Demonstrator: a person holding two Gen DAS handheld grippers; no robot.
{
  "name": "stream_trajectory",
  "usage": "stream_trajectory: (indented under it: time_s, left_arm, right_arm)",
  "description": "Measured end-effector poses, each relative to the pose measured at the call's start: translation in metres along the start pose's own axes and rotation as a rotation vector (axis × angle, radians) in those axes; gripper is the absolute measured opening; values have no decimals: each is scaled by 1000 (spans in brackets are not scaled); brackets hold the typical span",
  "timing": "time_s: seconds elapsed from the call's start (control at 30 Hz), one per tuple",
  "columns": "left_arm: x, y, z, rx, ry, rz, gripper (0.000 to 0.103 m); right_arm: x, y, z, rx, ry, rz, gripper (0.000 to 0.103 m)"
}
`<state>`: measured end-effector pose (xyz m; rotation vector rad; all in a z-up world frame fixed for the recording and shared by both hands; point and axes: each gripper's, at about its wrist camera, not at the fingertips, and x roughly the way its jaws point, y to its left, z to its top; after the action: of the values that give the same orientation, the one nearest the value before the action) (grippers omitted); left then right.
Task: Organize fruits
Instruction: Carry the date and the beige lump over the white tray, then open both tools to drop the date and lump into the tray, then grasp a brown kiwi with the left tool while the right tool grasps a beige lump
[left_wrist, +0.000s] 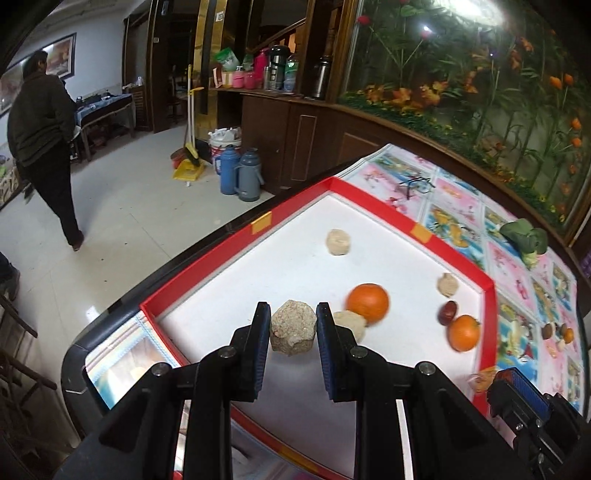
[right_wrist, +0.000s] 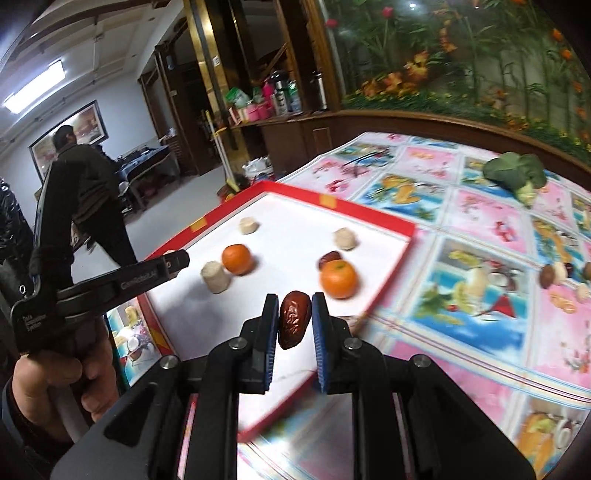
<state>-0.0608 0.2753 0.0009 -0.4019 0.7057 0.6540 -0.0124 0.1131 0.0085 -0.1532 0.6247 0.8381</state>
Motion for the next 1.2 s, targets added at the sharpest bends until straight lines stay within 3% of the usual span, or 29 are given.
stream_trajectory:
  time_s: [0.27,0.33,0.37,0.4,0.43,0.5,0.8,0.97,1.2]
  left_arm:
    - [10,2,-1,5,30,43,24]
    - [11,5,-1,1,36,57,32]
    - [12,5,-1,-4,39,66,44]
    - [12,6,-1,-8,39,74,55]
    - [11,7,-1,-11,33,82,59]
    - [9,9,0,-19,29,89,67]
    - [-6,2,5,-24,-5,65,78]
    - [-15,-11,6,-37,-16,24,81]
    - [-25,-72,-11,87,-22,-89,81]
  right_arm:
    - [26,9,-3,-14,63,16,21]
    - [28,8,-4,-19,72,3,21]
    - [28,8,-4,-23,76,-4,21]
    - [29,8,-4,-28,84,-11,25]
    - [29,8,-4,-29,84,-16,31]
    - [28,8,-5,-26,83,-17,52]
    - [1,-6,-2,-9,19,-40,63]
    - [-29,-43,-10,38,-12,-131,81]
    - [-81,-146,-44,204,0,-344,83]
